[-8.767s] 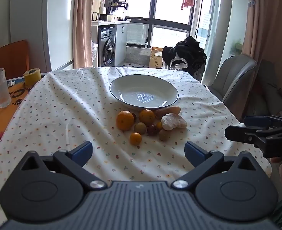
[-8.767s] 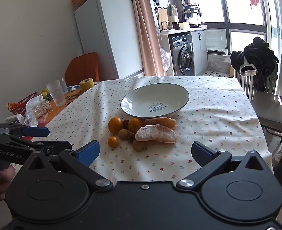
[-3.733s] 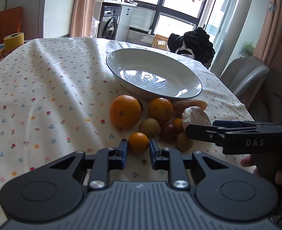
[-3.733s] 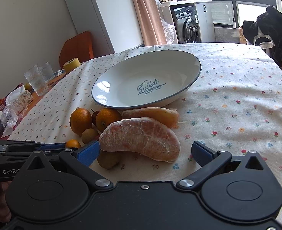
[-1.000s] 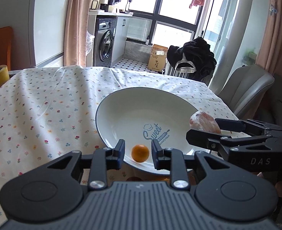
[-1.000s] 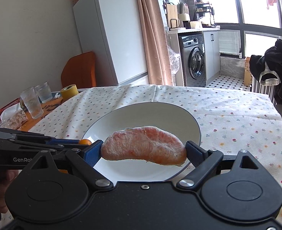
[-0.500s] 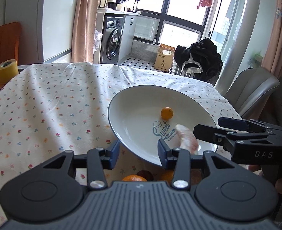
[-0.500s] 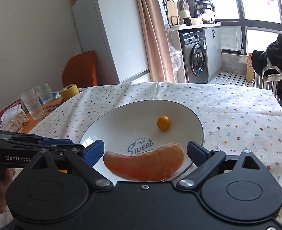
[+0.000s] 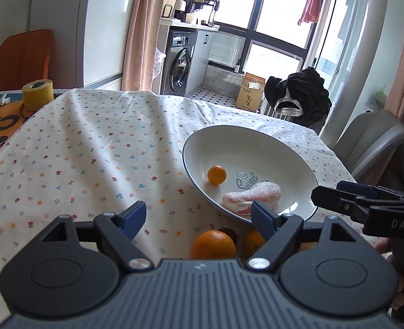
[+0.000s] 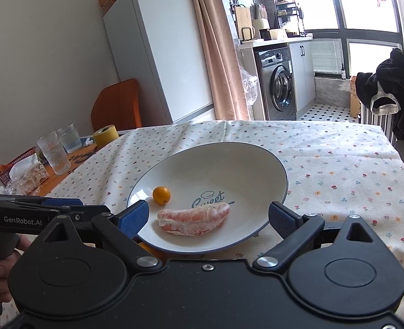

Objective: Organize fruits
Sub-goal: 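Withdraw both open tools from the bowl back toward the fruit pile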

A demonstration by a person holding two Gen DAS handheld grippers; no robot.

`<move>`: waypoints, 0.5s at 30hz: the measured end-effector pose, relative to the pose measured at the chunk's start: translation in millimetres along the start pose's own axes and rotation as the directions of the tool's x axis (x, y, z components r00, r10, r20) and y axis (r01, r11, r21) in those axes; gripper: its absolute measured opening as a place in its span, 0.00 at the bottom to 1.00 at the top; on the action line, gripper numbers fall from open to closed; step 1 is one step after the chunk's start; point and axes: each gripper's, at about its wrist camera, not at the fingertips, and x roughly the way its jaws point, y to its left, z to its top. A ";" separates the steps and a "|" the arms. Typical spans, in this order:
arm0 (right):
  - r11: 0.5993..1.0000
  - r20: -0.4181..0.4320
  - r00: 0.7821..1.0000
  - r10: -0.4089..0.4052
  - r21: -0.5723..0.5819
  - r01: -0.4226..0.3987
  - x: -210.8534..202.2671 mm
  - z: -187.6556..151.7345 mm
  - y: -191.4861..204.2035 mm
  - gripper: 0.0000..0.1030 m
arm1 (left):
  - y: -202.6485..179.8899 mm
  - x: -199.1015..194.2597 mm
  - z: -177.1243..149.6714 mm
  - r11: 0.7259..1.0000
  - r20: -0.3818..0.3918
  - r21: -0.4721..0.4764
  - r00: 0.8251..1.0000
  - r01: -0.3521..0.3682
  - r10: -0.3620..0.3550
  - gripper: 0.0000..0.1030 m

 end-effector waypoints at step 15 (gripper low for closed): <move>1.000 0.014 1.000 0.007 0.010 -0.008 -26.7 -5.5 13.5 1.00 | 8.5 -33.9 -11.9 1.000 0.054 -0.006 0.998 -0.018 0.019 0.93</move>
